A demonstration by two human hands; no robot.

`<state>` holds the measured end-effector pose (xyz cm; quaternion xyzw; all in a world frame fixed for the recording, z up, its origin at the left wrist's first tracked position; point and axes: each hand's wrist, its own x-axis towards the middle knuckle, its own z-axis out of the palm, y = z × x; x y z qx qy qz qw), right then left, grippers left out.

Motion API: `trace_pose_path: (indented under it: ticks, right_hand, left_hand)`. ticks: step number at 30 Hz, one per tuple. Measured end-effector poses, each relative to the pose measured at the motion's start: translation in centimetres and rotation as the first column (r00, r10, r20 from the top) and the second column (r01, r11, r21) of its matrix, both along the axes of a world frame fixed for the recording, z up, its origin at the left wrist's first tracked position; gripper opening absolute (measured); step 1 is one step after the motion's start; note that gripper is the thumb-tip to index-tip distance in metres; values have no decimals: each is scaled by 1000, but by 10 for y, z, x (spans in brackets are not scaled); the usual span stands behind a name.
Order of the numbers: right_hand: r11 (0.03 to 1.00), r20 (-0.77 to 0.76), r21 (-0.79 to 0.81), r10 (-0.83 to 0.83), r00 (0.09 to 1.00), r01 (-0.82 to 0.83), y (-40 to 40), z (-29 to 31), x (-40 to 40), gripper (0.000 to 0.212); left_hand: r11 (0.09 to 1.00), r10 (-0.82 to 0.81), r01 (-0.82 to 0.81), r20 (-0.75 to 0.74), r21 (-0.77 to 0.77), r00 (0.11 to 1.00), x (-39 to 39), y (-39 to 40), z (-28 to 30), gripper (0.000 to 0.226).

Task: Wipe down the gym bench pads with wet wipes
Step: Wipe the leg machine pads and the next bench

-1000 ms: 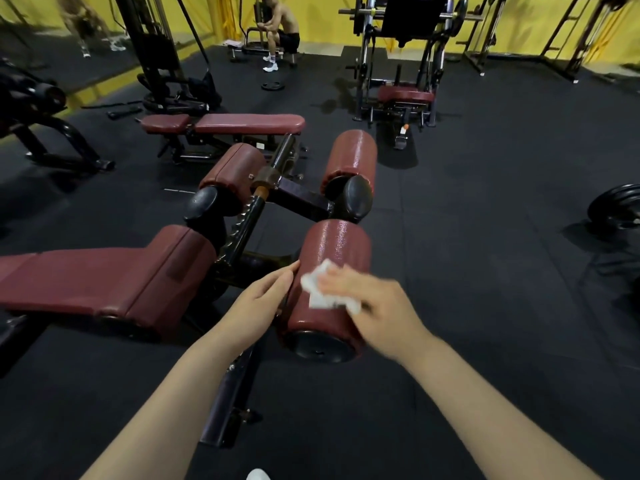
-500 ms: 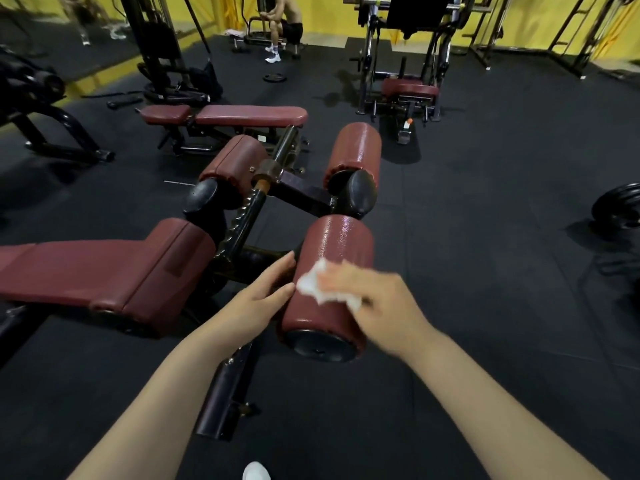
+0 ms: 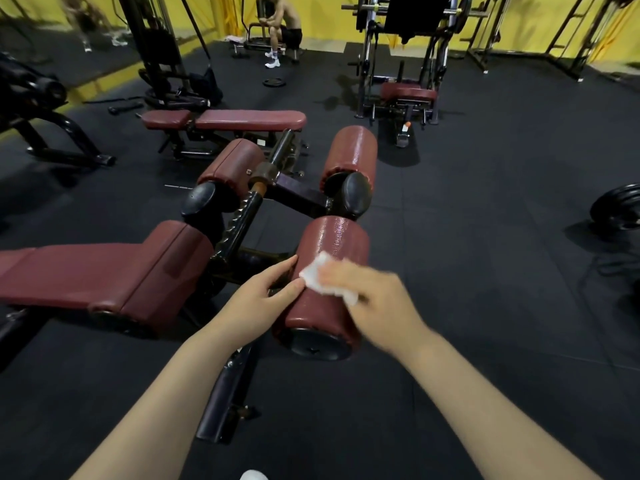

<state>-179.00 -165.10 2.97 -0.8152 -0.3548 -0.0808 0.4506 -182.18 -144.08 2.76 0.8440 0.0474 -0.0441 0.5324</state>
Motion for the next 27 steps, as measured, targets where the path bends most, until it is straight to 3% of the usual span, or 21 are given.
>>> trace_pose_path:
  ticks: [2,4,6,8,10,14,17,19,22,27]
  right_hand:
    - [994,75,-3,114,991,-114,-8,-11,-30,43]
    - [993,161,-44,118,980,-112,-12,-12,-12,35]
    - [998,125,-21,-49,991,52,-8,-10,32,36]
    - [971,-15,22,-237,971,238,-5,-4,74,40]
    - [960,-66,17,-278,958,280,5,0,78,43]
    - [998,9,49,47,999,-48,10,-2,0,53]
    - [971,133,-38,237,962,-234,-7,-13,-24,48]
    - [988,171,-95,139,975,-125,-10,-14,8,45]
    - [987,49,-37,-156,986,158,-5,-5,66,44]
    - [976,-30,27,-216,976,216,11,-7,41,47]
  left_hand:
    - [1000,3,-3,-4,20,1000,1,1,-1,53]
    - [999,-19,20,-10,39,1000,4,3,-1,54]
    - [999,-43,44,-41,28,998,5,5,-1,54]
    - [999,-41,41,-65,0,997,3,7,-2,55]
    - [999,-33,33,-41,-4,999,2,10,-4,56]
    - [995,-101,101,17,4,995,1,15,-4,51]
    - [993,-101,100,-15,-56,995,1,16,-2,47]
    - [994,-70,69,-9,-89,998,0,13,-1,43]
    - [996,-48,48,-3,-78,999,-3,6,-2,45]
    - [999,-39,37,-46,-40,998,-5,10,-6,69]
